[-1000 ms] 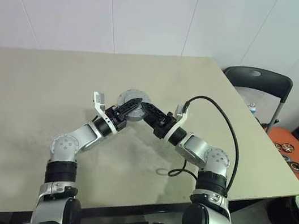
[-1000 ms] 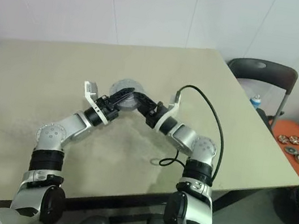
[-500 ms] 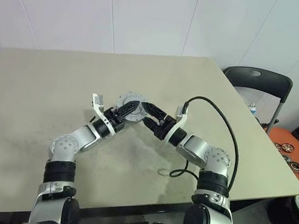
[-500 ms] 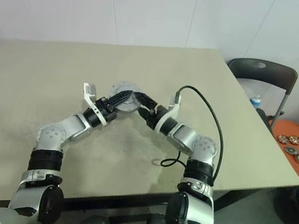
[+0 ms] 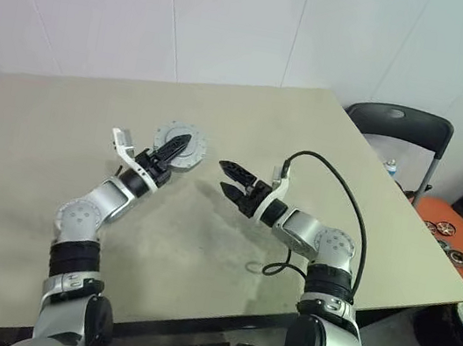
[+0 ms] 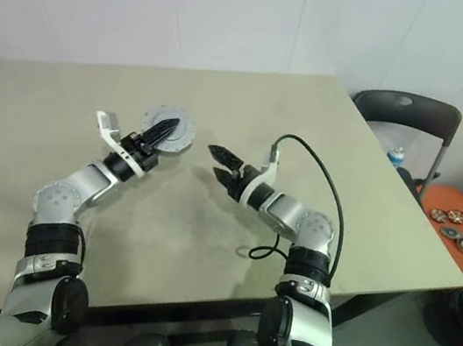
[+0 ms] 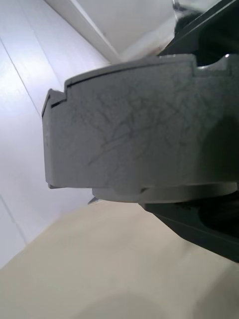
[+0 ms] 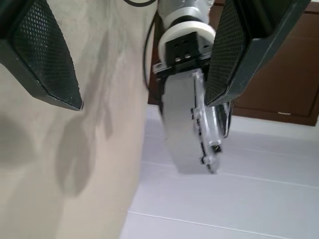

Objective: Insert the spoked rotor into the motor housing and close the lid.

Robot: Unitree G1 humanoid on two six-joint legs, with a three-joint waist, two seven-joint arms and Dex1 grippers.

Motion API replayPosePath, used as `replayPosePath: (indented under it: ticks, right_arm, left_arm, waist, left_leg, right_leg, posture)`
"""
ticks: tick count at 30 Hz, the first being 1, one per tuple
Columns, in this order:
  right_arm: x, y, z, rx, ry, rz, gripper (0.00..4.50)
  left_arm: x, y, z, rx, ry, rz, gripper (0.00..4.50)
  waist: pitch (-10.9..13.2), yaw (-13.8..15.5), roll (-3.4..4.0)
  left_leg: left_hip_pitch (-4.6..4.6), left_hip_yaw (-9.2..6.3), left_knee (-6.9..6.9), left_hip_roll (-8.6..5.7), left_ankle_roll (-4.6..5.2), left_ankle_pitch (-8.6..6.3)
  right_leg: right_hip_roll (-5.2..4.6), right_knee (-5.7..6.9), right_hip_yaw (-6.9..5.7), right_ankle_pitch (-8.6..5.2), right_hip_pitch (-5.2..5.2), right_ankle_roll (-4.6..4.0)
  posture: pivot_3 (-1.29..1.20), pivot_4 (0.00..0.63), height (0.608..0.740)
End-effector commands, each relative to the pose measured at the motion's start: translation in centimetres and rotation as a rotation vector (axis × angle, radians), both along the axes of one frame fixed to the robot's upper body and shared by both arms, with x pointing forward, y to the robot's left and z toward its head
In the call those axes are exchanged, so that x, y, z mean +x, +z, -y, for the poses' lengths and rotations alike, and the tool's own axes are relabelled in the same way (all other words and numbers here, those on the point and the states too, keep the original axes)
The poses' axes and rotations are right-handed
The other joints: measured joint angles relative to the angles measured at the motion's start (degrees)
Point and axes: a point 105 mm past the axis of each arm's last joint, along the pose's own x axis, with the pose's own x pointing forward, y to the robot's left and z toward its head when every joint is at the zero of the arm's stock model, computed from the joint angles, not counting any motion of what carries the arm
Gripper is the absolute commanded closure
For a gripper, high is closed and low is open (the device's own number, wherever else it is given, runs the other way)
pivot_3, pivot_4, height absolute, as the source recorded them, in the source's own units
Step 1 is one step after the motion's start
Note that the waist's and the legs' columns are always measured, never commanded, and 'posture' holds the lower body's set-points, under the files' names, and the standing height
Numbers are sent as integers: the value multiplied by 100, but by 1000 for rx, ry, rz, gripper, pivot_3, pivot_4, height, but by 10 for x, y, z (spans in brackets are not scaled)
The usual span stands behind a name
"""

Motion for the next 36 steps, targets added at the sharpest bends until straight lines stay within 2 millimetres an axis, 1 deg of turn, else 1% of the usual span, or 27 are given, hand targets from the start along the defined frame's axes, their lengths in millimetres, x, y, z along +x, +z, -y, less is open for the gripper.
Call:
replayPosePath:
  ticks: [1, 3, 6, 10, 14, 19, 22, 26, 28, 29, 33, 35, 36]
  right_arm:
    - [1, 12, -7, 12, 22, 40, 443]
    - [1, 9, -8, 4, 26, 32, 443]
    - [0, 6, -11, -4, 39, 24, 443]
    - [1, 6, -14, -5, 48, 24, 443]
    - [1, 4, -15, -16, 56, 21, 443]
    - [2, 2, -13, -30, 48, 16, 443]
    - [2, 2, -11, -37, 48, 18, 443]
    - [2, 0, -10, -47, 43, 16, 443]
    - [2, -1, -9, -53, 39, 14, 443]
    - [2, -2, -8, -54, 39, 14, 443]
    - [3, -4, -8, -68, 32, 8, 443]
    - [3, -6, -7, -70, 28, 4, 415]
    - [3, -6, -7, -70, 27, 3, 415]
  left_arm:
    - [-13, 26, -29, 46, 82, 102, 2170]
    - [-20, 23, -44, 86, 129, 89, 2170]
    - [-28, 19, -71, 140, 219, 70, 2170]
    - [-32, 10, -100, 189, 314, 30, 2170]
    - [-38, 2, -141, 221, 427, -14, 2170]
    - [-44, -15, -174, 283, 513, -77, 2170]
    - [-47, -28, -184, 327, 536, -118, 2170]
    - [-48, -45, -187, 363, 541, -164, 2170]
    - [-49, -61, -189, 421, 546, -218, 2170]
    - [-49, -66, -190, 441, 547, -234, 2170]
    - [-52, -82, -191, 503, 528, -279, 2170]
    - [-55, -91, -199, 539, 547, -309, 1585]
    - [-55, -94, -203, 552, 555, -317, 1366]
  waist:
    - [0, -3, 0]
    - [-1, 6, -1]
    - [-2, 12, -4]
    - [-6, 22, -9]
    - [-7, 3, -12]
    - [-8, 2, -12]
    - [-10, 12, -16]
    - [-13, 14, -21]
    - [-15, 12, -24]
    - [-15, 12, -24]
    - [-25, 12, -24]
    - [-35, 12, -16]
    - [-37, 7, -15]
  left_leg:
    - [0, 0, -1, 2, 0, 0]
    - [1, -1, -1, 4, -1, 0]
    - [2, -1, 3, 3, -2, 1]
    - [3, -1, 5, 1, -3, 2]
    - [6, 0, 5, -1, -4, 2]
    - [9, 0, -3, 0, -4, 2]
    - [8, -1, -3, 0, -5, 2]
    - [8, 0, -1, 0, -4, 2]
    - [8, -1, -1, 0, -4, 2]
    - [9, -1, -1, 0, -4, 2]
    - [14, -2, -1, 1, -5, 3]
    - [22, -2, -1, 1, -9, 5]
    - [25, -2, -1, 1, -9, 5]
  right_leg:
    - [1, 1, 1, 0, -2, 0]
    - [4, 6, 0, 0, -3, 0]
    - [5, 8, 0, 0, -1, -1]
    - [5, 7, -1, 1, 2, -1]
    - [5, 5, -1, 1, 4, -2]
    - [10, 7, -3, 1, 1, -2]
    - [9, 7, -3, 1, 1, -2]
    - [4, 3, -3, 1, 4, -2]
    - [4, 4, -3, 1, 4, -2]
    - [4, 5, -3, 1, 4, -2]
    - [3, 15, -3, 1, 5, -2]
    - [4, 23, -3, 2, 8, -3]
    - [6, 25, -3, 3, 10, -4]
  posture:
    - [0, 0, 740]
    - [0, 0, 740]
    - [0, 0, 740]
    - [0, 0, 740]
    - [0, 0, 740]
    - [0, 0, 740]
    - [0, 0, 740]
    - [0, 0, 740]
    - [0, 0, 740]
    - [0, 0, 740]
    - [0, 0, 740]
    - [0, 0, 740]
    - [0, 0, 740]
